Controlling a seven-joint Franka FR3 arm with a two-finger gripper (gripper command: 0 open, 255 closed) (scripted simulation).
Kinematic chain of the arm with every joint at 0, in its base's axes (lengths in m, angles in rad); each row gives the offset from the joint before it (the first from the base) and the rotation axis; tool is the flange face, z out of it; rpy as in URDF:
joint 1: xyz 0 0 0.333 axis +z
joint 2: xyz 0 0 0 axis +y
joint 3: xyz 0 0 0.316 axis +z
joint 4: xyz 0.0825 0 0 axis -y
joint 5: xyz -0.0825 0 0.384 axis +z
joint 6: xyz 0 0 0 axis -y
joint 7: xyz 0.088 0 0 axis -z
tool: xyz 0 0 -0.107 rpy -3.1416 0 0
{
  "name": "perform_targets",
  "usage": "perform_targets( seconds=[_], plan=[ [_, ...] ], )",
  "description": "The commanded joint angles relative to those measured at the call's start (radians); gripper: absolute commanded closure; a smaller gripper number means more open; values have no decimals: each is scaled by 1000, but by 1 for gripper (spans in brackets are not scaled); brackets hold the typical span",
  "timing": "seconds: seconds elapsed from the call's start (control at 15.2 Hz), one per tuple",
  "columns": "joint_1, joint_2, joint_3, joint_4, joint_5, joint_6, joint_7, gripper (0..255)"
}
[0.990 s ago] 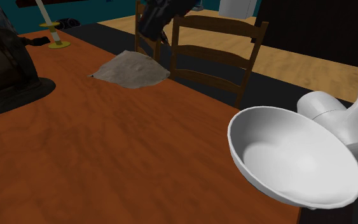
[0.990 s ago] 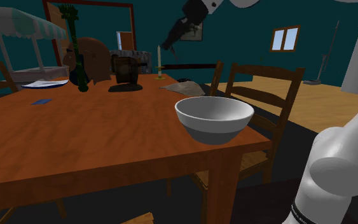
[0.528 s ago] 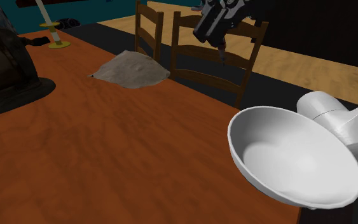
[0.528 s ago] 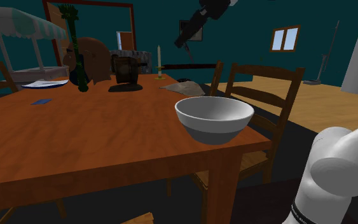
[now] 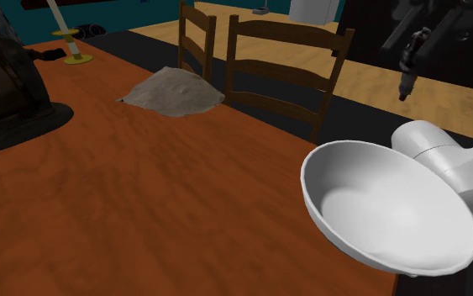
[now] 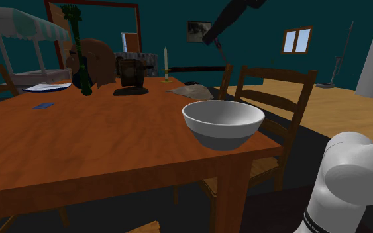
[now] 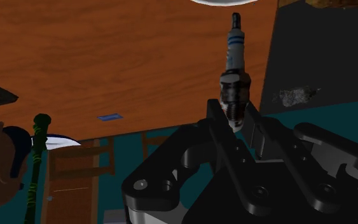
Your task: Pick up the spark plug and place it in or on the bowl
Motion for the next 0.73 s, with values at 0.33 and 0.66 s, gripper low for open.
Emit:
perform_targets(
  seconds=[0.33, 0.66],
  plan=[
    [17, -131, 31, -101, 21, -13, 39, 255],
    [25, -174, 43, -187, 38, 27, 22, 255]
  ],
)
